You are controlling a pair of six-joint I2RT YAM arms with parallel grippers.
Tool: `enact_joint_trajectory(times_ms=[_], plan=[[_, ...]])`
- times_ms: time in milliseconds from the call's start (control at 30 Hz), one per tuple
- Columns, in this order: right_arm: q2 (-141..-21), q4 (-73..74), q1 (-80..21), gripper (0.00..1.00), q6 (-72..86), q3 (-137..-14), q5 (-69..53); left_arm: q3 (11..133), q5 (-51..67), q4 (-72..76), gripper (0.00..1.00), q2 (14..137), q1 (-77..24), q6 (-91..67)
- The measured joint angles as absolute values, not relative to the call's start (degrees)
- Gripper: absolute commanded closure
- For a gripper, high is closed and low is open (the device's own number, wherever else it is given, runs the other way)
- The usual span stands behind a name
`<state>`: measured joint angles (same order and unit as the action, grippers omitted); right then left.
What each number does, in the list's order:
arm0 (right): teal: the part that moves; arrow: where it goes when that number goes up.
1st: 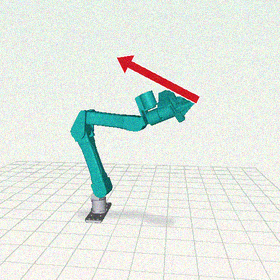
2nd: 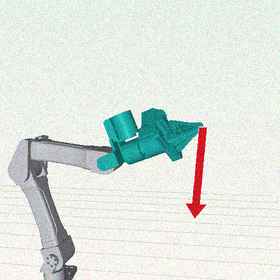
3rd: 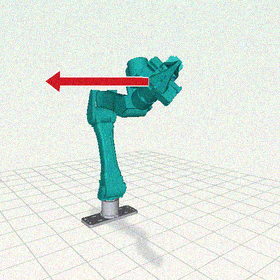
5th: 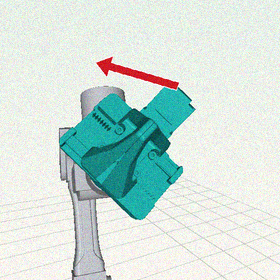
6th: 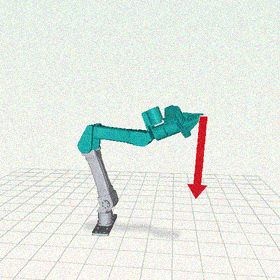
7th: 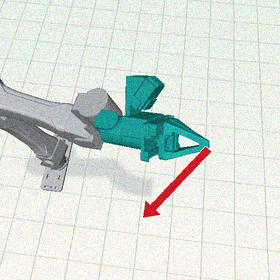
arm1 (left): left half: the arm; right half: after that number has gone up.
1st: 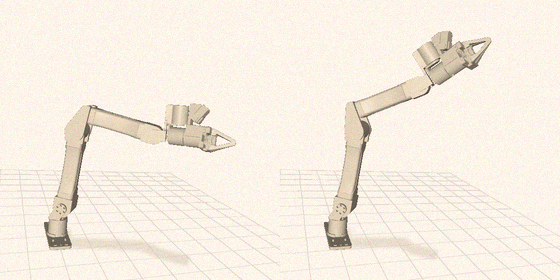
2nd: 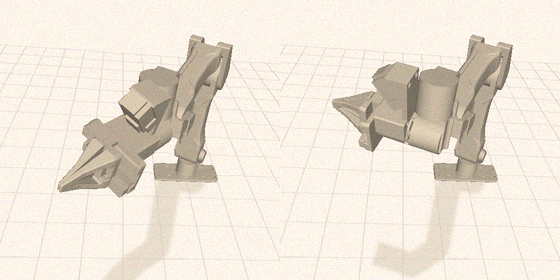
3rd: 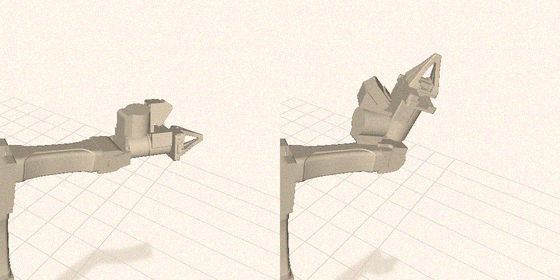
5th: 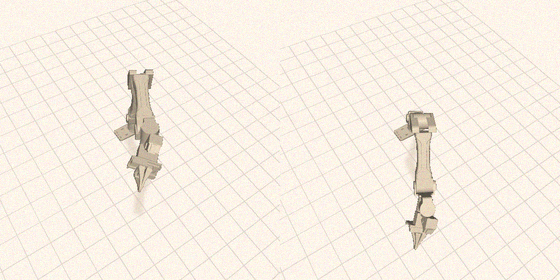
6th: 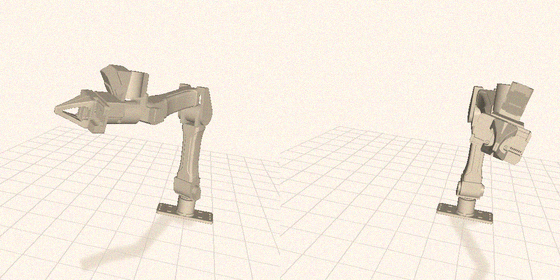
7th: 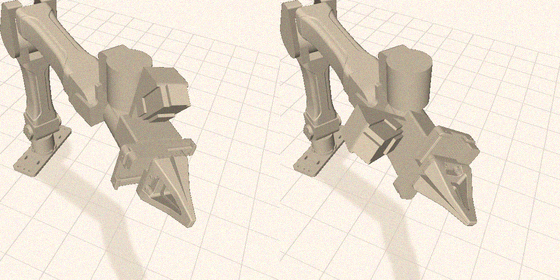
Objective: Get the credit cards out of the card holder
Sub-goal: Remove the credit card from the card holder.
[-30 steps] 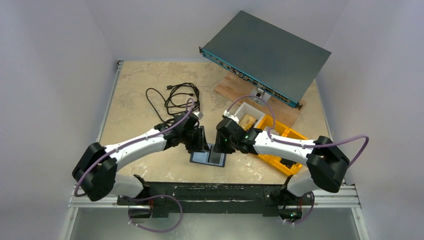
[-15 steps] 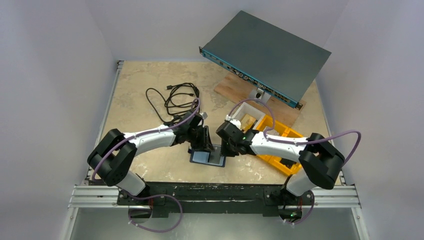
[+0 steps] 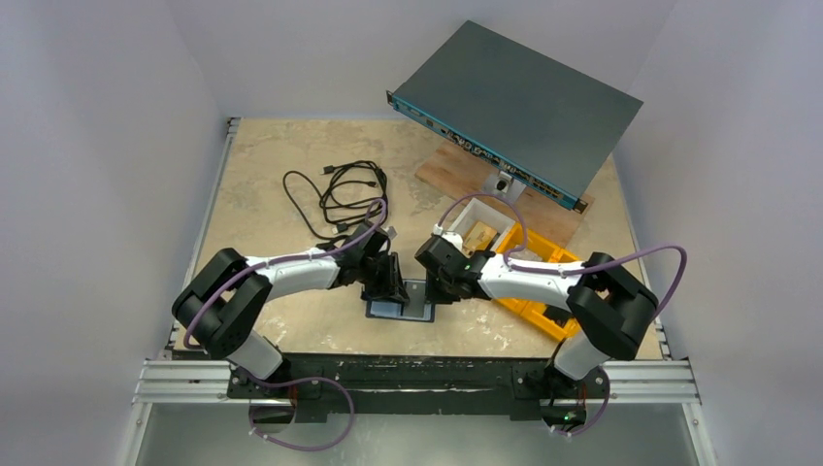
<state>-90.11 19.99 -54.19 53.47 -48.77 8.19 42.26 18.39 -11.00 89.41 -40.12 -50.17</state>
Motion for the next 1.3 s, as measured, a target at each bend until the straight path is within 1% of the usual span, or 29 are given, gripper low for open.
enact_joint_trajectory(times_ms=[133,500,600,733,1300], plan=[[-90.8,19.7,-54.1,0.95,53.1,-49.4,8.0,41.1,18.5,-10.0,0.75,89.4,-39.9,-50.2],[-92.3,20.1,-53.9,0.98,51.9,-51.1,8.0,37.4,21.4,-4.7,0.88,88.7,-38.3,-51.9],[-93.1,20.1,-53.9,0.98,51.3,-51.9,8.0,36.8,21.5,-4.9,0.92,87.8,-38.1,-52.1],[-93.4,20.1,-53.8,0.99,51.1,-52.2,8.0,36.6,22.2,-5.5,1.00,86.7,-37.7,-52.6],[-93.4,19.9,-53.7,1.00,51.1,-52.3,7.9,35.3,25.6,-5.3,1.00,84.7,-35.6,-52.3]])
